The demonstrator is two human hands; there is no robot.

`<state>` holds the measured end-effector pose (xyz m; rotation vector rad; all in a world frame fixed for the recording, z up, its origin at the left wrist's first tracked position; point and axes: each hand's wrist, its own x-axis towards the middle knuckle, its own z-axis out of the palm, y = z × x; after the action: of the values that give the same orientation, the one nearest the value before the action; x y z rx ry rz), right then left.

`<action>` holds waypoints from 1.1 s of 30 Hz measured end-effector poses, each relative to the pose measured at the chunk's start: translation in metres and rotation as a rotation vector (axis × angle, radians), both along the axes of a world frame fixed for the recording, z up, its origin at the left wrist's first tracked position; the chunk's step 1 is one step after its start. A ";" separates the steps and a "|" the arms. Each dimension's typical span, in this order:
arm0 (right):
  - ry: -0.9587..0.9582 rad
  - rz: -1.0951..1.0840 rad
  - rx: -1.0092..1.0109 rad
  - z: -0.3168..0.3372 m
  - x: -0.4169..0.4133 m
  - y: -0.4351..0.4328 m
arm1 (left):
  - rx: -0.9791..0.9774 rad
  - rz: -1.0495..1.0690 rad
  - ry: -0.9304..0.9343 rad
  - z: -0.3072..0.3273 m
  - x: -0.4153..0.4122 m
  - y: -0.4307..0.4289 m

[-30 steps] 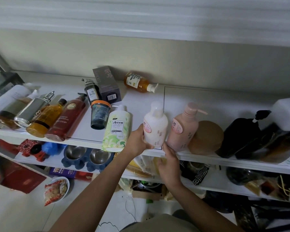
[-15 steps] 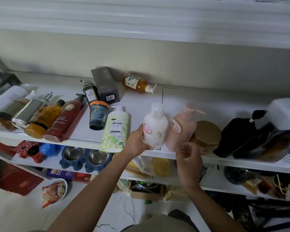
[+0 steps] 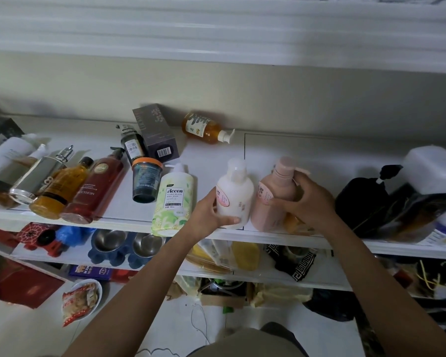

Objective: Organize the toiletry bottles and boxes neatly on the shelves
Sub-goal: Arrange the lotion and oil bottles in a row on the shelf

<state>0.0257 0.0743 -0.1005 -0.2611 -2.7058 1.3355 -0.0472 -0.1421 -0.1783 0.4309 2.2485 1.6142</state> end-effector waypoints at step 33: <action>0.095 -0.137 -0.241 -0.028 -0.001 -0.015 | -0.126 0.000 0.049 0.004 0.000 0.008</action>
<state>0.0245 0.0592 -0.1290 -0.3861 -2.4016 1.5885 -0.0468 -0.1343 -0.1741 0.4419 2.3698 1.4663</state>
